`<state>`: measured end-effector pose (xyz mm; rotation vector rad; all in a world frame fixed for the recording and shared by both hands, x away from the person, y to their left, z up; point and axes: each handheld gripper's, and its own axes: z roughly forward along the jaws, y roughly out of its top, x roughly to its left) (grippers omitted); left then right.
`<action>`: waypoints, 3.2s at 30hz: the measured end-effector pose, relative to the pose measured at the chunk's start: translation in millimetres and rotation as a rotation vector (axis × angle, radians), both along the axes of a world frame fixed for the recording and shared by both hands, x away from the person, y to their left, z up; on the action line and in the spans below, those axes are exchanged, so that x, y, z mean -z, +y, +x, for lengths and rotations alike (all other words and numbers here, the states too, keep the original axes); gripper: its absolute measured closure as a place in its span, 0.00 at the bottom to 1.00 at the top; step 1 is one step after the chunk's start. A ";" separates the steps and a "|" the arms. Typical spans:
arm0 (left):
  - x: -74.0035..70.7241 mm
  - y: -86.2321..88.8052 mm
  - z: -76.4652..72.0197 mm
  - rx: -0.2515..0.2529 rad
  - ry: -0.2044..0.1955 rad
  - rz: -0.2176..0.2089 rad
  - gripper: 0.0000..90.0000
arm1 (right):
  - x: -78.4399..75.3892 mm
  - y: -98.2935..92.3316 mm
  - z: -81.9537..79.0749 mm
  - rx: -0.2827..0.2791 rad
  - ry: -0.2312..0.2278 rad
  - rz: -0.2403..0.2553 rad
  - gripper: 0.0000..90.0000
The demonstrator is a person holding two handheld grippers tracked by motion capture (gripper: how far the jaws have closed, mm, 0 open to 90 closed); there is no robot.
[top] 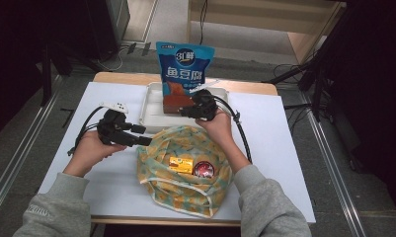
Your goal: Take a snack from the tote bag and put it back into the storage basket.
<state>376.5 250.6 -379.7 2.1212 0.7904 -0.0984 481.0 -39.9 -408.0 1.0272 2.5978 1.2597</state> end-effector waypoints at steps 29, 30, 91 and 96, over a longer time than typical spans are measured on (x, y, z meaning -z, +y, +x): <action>-3.8 -8.6 -5.5 0.013 -0.018 0.017 0.38 | -6.7 -34.9 -46.3 -0.057 -0.006 0.055 0.54; -3.3 -9.7 -5.5 0.011 -0.018 0.014 0.38 | -6.2 -35.2 -46.7 -0.061 -0.009 0.055 0.54; 1.3 -81.4 -28.2 0.204 -0.037 0.031 0.40 | -5.3 -89.8 -70.6 0.031 0.000 0.051 0.49; 2.3 -84.8 -32.3 0.225 -0.035 0.025 0.40 | -4.5 -92.5 -72.5 0.035 0.000 0.054 0.49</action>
